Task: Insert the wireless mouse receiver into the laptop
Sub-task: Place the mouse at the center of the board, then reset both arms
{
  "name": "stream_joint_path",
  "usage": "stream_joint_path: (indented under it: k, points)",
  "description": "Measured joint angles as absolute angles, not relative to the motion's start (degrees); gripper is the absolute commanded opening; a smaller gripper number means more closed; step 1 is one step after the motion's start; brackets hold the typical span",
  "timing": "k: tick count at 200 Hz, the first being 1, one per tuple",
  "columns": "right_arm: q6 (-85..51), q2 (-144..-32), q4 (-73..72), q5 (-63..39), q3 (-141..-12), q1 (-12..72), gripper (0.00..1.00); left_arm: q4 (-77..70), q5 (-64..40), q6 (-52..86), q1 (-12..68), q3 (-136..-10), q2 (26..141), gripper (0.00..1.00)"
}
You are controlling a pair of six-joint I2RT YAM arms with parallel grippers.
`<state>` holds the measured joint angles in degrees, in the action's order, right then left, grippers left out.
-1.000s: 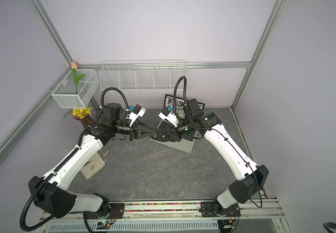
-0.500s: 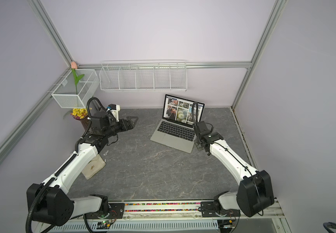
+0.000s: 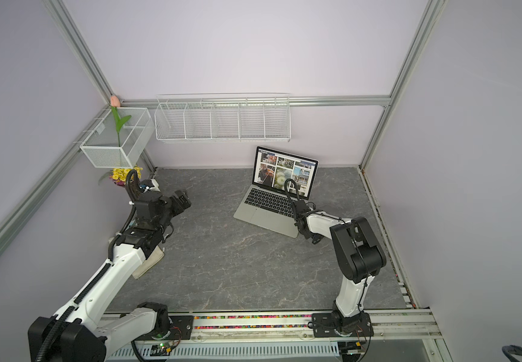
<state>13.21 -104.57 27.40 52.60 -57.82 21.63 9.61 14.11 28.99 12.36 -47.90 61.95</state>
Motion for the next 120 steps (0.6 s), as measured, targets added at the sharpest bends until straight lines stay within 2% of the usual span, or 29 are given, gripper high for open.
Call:
stream_joint_path:
  k: [14, 38, 42, 45, 71, 92, 120]
  points:
    - [13.0, -105.1, 28.0, 49.9, -58.3, 21.8, 0.65, 10.0, 15.5, 29.1, 12.0, -47.3, 61.4, 0.99]
    - [12.2, -103.8, 31.5, 44.5, -60.2, 22.0, 0.98, 11.1, 17.8, 29.0, 11.2, -46.2, 59.9, 1.0]
    - [12.2, -103.2, 31.9, 43.0, -60.5, 22.0, 0.9, 11.2, 18.3, 29.0, 11.0, -45.9, 59.6, 1.0]
    - [12.2, -102.9, 32.3, 41.8, -60.9, 22.0, 0.89, 11.3, 18.5, 29.0, 10.9, -45.8, 59.4, 1.0]
    - [12.2, -97.7, 37.1, 32.4, -62.5, 22.3, 0.89, 11.9, 23.1, 28.5, 10.2, -43.6, 56.7, 1.0]
    - [11.7, -88.9, 38.2, 25.0, -62.5, 22.0, 0.89, 11.4, 29.1, 27.7, 10.1, -40.1, 54.8, 1.0]
    - [7.8, -71.1, 23.2, 19.6, -53.0, 16.4, 0.89, 6.2, 36.0, 23.2, 10.1, -31.7, 55.0, 0.99]
